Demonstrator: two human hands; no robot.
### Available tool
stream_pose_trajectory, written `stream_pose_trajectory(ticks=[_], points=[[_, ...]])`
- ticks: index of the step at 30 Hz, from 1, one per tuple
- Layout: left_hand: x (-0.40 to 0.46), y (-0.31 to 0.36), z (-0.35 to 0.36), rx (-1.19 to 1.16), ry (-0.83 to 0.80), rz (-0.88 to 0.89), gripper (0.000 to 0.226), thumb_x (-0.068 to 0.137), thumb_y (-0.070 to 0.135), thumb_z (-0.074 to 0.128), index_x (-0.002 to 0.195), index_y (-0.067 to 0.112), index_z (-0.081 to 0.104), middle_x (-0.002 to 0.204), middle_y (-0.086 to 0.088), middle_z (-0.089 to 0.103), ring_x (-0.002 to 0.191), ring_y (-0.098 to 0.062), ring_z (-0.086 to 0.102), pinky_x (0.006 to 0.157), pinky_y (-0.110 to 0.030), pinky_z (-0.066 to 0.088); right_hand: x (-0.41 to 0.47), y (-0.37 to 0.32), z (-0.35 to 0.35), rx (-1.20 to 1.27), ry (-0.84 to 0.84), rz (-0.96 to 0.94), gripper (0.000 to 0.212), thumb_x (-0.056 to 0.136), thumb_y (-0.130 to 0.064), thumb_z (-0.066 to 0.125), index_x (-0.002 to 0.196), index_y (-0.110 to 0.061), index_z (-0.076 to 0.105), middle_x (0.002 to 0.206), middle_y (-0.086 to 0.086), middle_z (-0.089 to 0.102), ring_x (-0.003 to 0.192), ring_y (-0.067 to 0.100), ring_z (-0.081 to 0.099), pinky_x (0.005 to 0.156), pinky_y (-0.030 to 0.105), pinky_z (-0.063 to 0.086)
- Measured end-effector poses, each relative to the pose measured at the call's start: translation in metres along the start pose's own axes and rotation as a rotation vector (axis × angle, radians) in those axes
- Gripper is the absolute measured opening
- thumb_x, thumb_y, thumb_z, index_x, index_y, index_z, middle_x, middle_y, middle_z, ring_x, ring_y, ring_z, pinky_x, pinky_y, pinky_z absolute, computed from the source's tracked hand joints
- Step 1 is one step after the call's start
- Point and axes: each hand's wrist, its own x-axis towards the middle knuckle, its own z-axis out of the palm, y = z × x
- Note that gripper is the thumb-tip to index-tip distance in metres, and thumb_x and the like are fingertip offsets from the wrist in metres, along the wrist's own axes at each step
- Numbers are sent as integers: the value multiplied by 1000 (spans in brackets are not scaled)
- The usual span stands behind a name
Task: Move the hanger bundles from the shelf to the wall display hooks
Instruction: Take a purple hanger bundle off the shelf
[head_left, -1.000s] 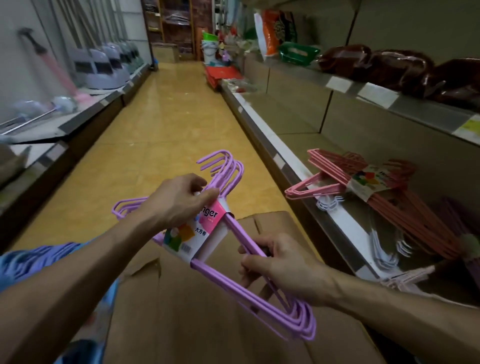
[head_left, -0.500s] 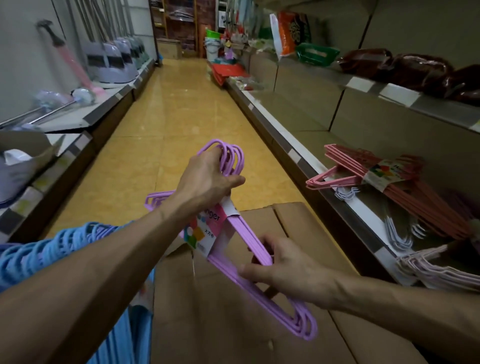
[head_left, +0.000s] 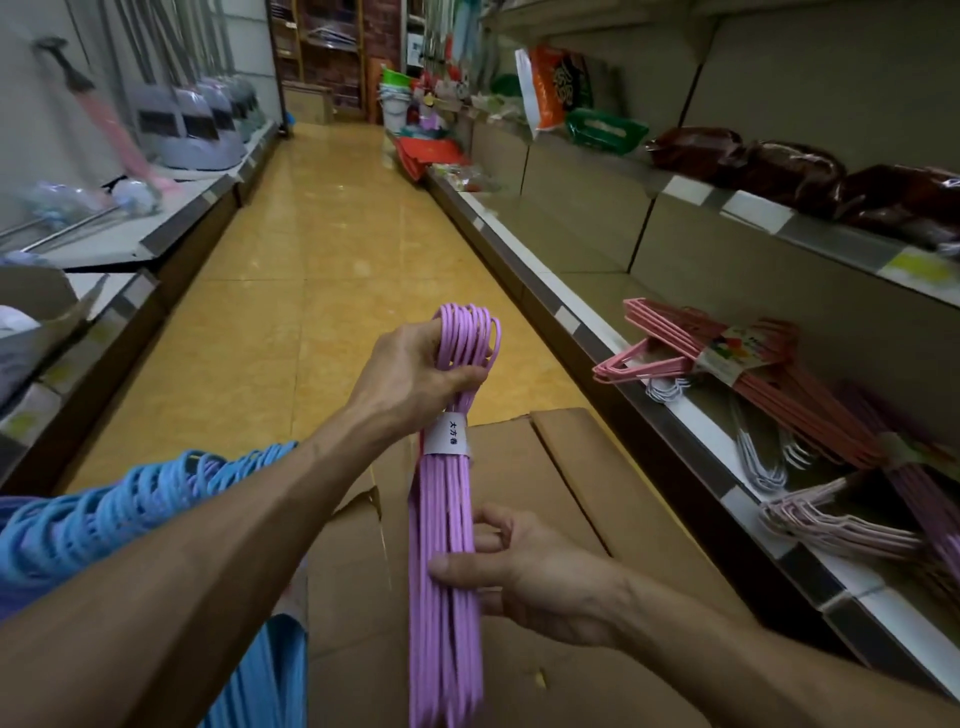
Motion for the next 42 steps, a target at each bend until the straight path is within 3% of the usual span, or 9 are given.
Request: stream_pose_trajectory(ticks=[9, 11, 14, 18, 22, 27, 31, 37, 42], points=[[-3, -20, -26, -170, 6, -121, 16, 81, 16, 79, 96, 21, 75, 87, 4, 76, 79, -6, 71, 72, -25, 58, 28, 8, 18, 284, -190, -59, 54, 88, 7, 61, 137, -8, 46, 105, 17, 68, 93, 29, 69, 80, 43, 61], [-4, -22, -36, -59, -39, -154, 11, 83, 27, 77, 92, 21, 77, 84, 4, 76, 79, -8, 70, 71, -28, 57, 31, 10, 20, 267, -206, -56, 53, 89, 7, 59, 137, -10, 46, 103, 16, 67, 92, 28, 68, 78, 43, 61], [-8, -28, -51, 156, -112, -211, 32, 87, 49, 67, 90, 18, 77, 86, -2, 75, 86, -18, 69, 78, -39, 56, 37, 23, 29, 255, -168, -47, 44, 92, 8, 56, 132, -8, 48, 100, 16, 67, 86, 25, 67, 75, 41, 62], [-20, -42, -73, 616, -167, -276, 64, 79, 77, 52, 86, 17, 74, 69, -4, 65, 65, -22, 58, 57, -31, 41, 52, 49, 46, 238, -119, -84, 32, 94, 10, 53, 123, -2, 50, 94, 15, 64, 77, 21, 64, 69, 39, 60], [-30, -59, -95, 826, -232, -283, 91, 69, 88, 49, 136, 27, 48, 128, -2, 64, 109, -25, 61, 84, -41, 51, 73, 82, 60, 193, -48, -147, 25, 93, 13, 53, 116, 3, 51, 85, 14, 65, 68, 19, 63, 60, 35, 59], [-42, -68, -104, 791, -413, -148, 72, 82, 59, 67, 142, 31, 39, 142, 2, 55, 121, -23, 55, 96, -40, 47, 90, 112, 68, 86, 12, -157, 41, 78, -5, 69, 116, 2, 56, 80, 10, 65, 64, 19, 62, 59, 34, 58], [-47, -72, -106, 873, -470, -203, 60, 85, 53, 67, 136, 28, 48, 130, 0, 62, 110, -22, 60, 86, -37, 49, 99, 128, 66, -62, 60, -161, 26, 89, 4, 66, 113, -6, 61, 87, 10, 68, 75, 20, 64, 68, 32, 58], [-55, -84, -109, 989, -562, -261, 36, 88, 47, 66, 117, 27, 61, 115, 1, 68, 99, -21, 64, 81, -37, 55, 106, 150, 58, -257, 43, -93, 36, 80, -19, 74, 114, -21, 65, 100, 3, 73, 96, 19, 69, 90, 34, 57], [-55, -90, -108, 944, -600, -317, 47, 85, 54, 67, 123, 28, 58, 116, 2, 66, 98, -20, 63, 84, -40, 56, 112, 159, 56, -268, 44, -61, 33, 90, -10, 70, 119, -24, 63, 110, 7, 72, 105, 24, 68, 95, 38, 56]])
